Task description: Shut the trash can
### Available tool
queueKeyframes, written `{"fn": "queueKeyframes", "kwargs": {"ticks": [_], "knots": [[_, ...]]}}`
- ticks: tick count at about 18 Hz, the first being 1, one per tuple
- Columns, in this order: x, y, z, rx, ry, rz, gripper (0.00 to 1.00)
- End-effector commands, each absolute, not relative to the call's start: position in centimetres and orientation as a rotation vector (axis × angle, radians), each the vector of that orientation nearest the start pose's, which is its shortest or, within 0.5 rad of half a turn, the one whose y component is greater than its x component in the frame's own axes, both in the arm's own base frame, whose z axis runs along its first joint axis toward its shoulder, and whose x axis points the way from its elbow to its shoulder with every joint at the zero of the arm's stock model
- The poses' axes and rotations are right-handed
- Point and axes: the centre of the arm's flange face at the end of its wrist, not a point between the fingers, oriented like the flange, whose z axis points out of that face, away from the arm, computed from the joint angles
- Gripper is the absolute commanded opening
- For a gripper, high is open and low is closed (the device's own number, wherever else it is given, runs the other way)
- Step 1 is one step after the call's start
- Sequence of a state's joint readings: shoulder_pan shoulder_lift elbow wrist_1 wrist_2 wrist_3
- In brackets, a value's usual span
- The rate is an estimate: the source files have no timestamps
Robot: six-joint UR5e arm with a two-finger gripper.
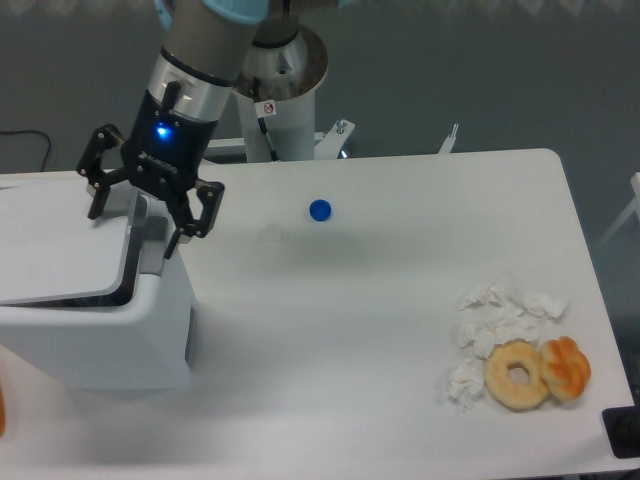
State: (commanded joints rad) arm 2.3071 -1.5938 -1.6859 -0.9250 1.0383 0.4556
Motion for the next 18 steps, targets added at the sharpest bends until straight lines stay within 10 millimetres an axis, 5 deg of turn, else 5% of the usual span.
{"fn": "queueKeyframes", "kwargs": {"ticks": [13, 18], "knots": [[-21.3, 51.4, 50.0, -2.456, -0.192, -0.175, 1.00], [-20.3, 51.9, 53.1, -2.370, -0.260, -0.284, 1.00]]}}
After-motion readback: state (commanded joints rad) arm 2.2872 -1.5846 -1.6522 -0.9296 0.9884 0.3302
